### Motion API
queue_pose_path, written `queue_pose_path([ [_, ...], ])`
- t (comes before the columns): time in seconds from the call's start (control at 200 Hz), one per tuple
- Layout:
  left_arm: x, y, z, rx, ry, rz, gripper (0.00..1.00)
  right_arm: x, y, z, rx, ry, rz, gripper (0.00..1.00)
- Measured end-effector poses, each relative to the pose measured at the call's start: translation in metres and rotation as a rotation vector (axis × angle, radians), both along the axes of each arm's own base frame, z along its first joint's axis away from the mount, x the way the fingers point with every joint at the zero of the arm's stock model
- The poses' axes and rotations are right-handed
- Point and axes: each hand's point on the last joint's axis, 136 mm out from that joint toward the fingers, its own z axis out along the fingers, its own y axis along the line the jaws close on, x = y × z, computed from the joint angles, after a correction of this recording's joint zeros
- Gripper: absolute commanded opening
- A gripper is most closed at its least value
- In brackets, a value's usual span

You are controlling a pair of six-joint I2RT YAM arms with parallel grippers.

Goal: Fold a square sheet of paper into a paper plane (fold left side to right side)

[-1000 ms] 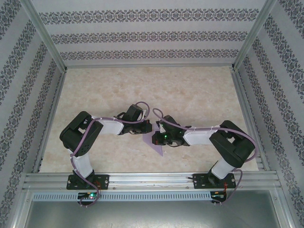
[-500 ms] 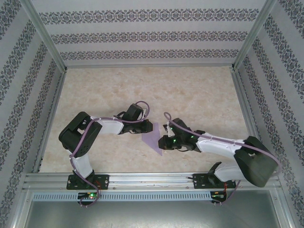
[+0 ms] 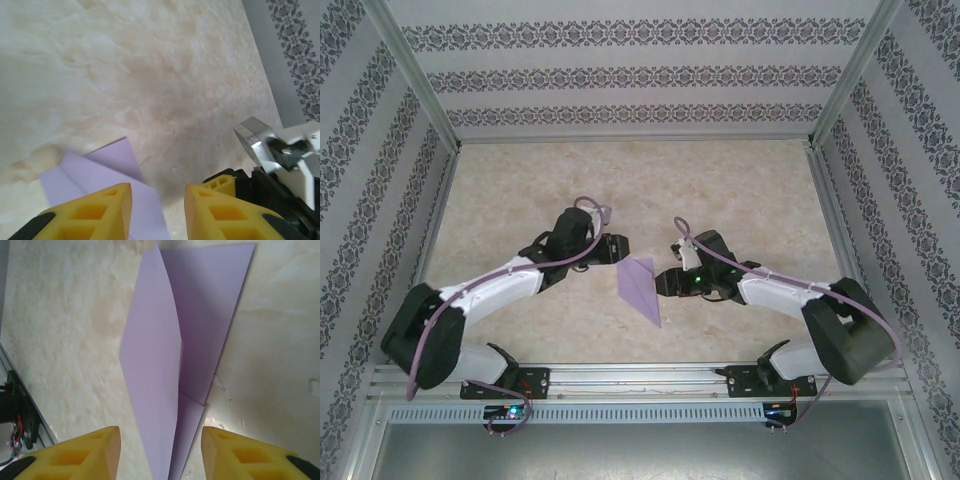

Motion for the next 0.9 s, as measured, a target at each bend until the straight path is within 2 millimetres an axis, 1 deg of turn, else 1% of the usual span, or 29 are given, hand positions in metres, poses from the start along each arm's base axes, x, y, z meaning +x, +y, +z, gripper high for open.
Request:
queue_pose_path([
  [0.065, -0.008, 0.013, -0.004, 0.016, -0.003, 0.023, 0.35, 0.0, 0.003, -0.007, 0.003, 0.013, 0.019, 0.43],
  [0.16, -0.019, 0.028, -0.011, 0.044, -0.002, 0.046, 0.36, 0.0, 0.009, -0.013, 0.017, 0.019, 0.041, 0.4],
  [0.29, -0.027, 0.041, -0.011, 0.053, -0.013, 0.065, 0.41, 0.002, 0.02, -0.018, 0.032, 0.021, 0.072, 0.34],
  [0.365, -0.03, 0.045, -0.008, 0.045, -0.025, 0.073, 0.43, 0.004, 0.023, -0.02, 0.042, 0.019, 0.076, 0.26],
  [0.495, -0.031, 0.049, 0.004, 0.024, -0.059, 0.084, 0.48, 0.006, 0.027, -0.017, 0.06, 0.003, 0.088, 0.0],
  [0.6, -0.033, 0.052, 0.011, 0.007, -0.082, 0.089, 0.52, 0.008, 0.028, -0.012, 0.071, -0.014, 0.088, 0.0],
  [0.65, -0.035, 0.053, 0.014, -0.006, -0.094, 0.091, 0.55, 0.01, 0.027, -0.005, 0.082, -0.031, 0.085, 0.0],
  [0.705, -0.037, 0.054, 0.018, -0.029, -0.108, 0.089, 0.57, 0.013, 0.025, 0.006, 0.101, -0.063, 0.077, 0.0],
  [0.804, -0.039, 0.053, 0.03, -0.093, -0.148, 0.083, 0.6, 0.023, 0.017, 0.036, 0.162, -0.145, 0.052, 0.0],
  [0.899, -0.04, 0.048, 0.051, -0.19, -0.204, 0.065, 0.61, 0.033, 0.007, 0.066, 0.24, -0.226, 0.028, 0.0],
])
